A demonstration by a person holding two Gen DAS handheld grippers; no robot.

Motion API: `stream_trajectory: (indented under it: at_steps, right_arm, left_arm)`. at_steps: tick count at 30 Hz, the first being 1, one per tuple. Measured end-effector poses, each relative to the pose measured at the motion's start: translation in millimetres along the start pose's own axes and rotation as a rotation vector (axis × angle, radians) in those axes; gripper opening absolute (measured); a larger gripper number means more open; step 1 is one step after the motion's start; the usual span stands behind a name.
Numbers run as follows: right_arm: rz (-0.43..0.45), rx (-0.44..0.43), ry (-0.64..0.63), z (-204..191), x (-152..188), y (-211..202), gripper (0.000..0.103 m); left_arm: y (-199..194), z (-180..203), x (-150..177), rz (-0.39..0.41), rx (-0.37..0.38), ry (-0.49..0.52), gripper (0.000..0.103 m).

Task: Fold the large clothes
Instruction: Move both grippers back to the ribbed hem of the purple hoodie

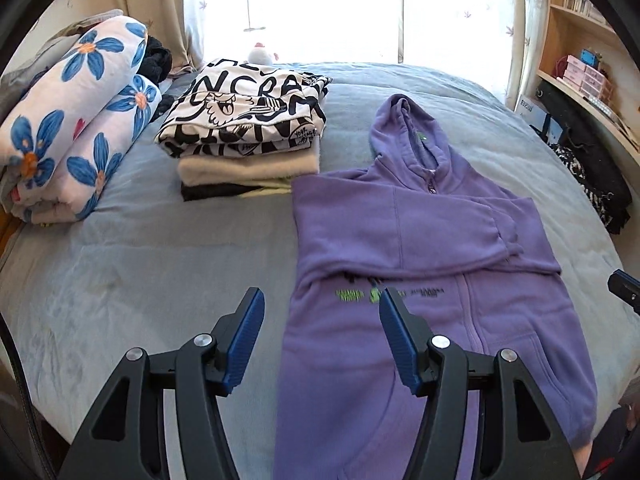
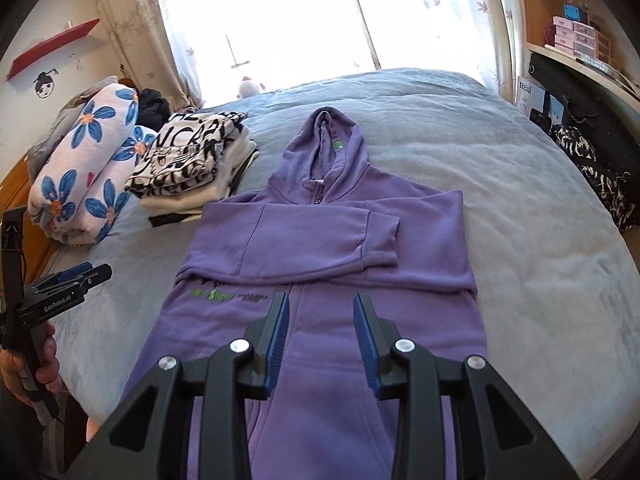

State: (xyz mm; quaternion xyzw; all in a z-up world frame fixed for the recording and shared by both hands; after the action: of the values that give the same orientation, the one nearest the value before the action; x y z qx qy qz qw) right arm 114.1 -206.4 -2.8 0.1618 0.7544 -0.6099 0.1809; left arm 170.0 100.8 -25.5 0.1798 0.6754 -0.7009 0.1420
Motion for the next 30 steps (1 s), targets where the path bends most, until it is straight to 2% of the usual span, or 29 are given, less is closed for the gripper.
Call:
stream_trajectory:
  at_steps: [2, 7, 13, 20, 26, 30]
  right_arm:
    - [-0.006, -0.011, 0.000, -1.7, 13.2, -6.3, 0.035]
    - [-0.014, -0.027, -0.003, -2.2, 47.0, -17.9, 0.046]
    - [-0.042, -0.028, 0.012, 5.8, 86.4, -22.3, 0.047]
    - [-0.068, -0.001, 0.049, 23.3, 126.7, -24.9, 0.047]
    - [-0.118, 0.039, 0.127, 59.7, 160.8, -14.1, 0.047]
    - [-0.121, 0.051, 0.211, 88.3, 176.6, -13.1, 0.047]
  left_arm:
    - [-6.8, -2.0, 13.5, -0.002, 0.005, -0.003, 0.062]
    - [-12.3, -9.3, 47.8, -0.015, 0.009, -0.005, 0.064]
    - [-7.0, -17.5, 92.7, -0.057, 0.007, -0.013, 0.064]
    - [6.2, -28.0, 140.9, -0.121, 0.056, -0.024, 0.065]
    - [24.2, -40.4, 178.6, -0.185, 0.090, -0.044, 0.065]
    - [33.6, -52.1, 197.7, -0.216, 0.142, -0.066, 0.065]
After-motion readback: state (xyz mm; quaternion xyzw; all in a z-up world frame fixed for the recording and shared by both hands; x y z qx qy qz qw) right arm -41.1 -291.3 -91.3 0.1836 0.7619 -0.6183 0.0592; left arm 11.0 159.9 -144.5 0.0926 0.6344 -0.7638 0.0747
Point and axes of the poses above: each gripper's, at about its wrist camera, not at the fingertips, and y roughly the way its jaws point, z to its right, x to its underside, the point moved 5 cm from there along y, roughly the way its jaws point, and after that the axes turned 12 degrees about -z, right-handed, at the moved point
